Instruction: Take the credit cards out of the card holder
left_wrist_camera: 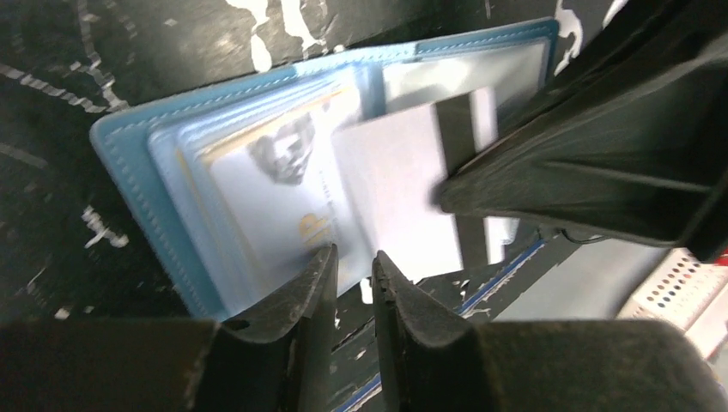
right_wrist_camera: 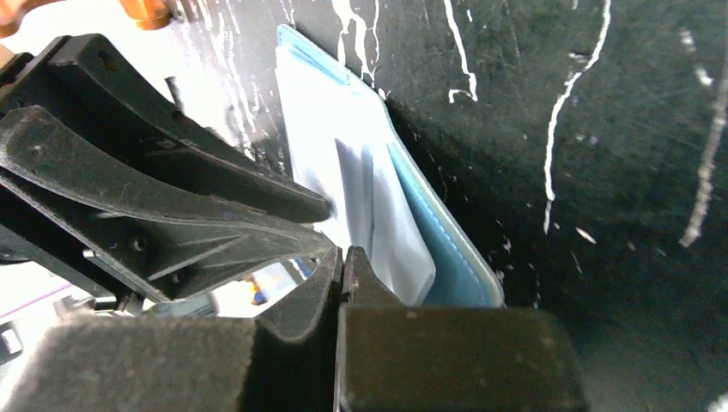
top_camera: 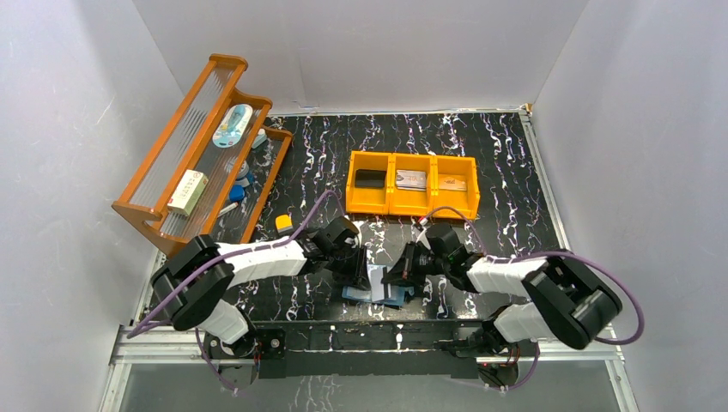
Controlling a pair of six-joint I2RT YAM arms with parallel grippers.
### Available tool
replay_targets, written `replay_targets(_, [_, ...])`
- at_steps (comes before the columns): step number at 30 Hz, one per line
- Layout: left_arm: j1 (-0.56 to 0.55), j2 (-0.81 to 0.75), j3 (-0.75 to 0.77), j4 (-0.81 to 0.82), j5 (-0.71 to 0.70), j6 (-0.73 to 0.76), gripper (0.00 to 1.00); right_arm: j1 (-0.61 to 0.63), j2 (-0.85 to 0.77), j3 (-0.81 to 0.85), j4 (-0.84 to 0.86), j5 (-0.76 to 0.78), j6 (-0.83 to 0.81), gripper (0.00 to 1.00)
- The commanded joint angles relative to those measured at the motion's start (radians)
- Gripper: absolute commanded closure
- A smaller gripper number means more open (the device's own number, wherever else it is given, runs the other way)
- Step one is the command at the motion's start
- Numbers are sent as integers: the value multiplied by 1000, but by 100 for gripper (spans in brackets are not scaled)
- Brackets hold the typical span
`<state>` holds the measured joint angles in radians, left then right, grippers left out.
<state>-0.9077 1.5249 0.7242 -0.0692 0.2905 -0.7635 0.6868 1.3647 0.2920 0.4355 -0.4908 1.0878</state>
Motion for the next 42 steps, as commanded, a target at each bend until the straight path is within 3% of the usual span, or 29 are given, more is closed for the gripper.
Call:
replay_targets(1, [-5,-80,-20,-153,-126,18,77,3,-126,105,-278,135,-102,97])
replay_targets(6, [-1,-150,15,-197,-172,21,73,1,-275,175,-488,235,-157,98])
replay_targets(16, [16,-231,75,-301,-235,66,62,1,-371,312,-637,310,-212,100])
replay_targets(22, [140,-313,38,-360,-222,116,48,1,-368,449,-770,533,-335,100])
replay_targets(30, [361,-444,21,-435,-173,198,18,-35,-211,683,-827,852,-606,100])
replay_targets(34, [484,-492,18,-469,-184,227,10,-104,-59,819,-835,833,-737,100])
replay_targets(38, [497,-565,19,-485,-286,270,2,-142,57,884,-759,841,-903,100])
replay_targets(42, [497,-670,-17,-465,-349,309,2,-166,184,967,-725,761,-1075,100])
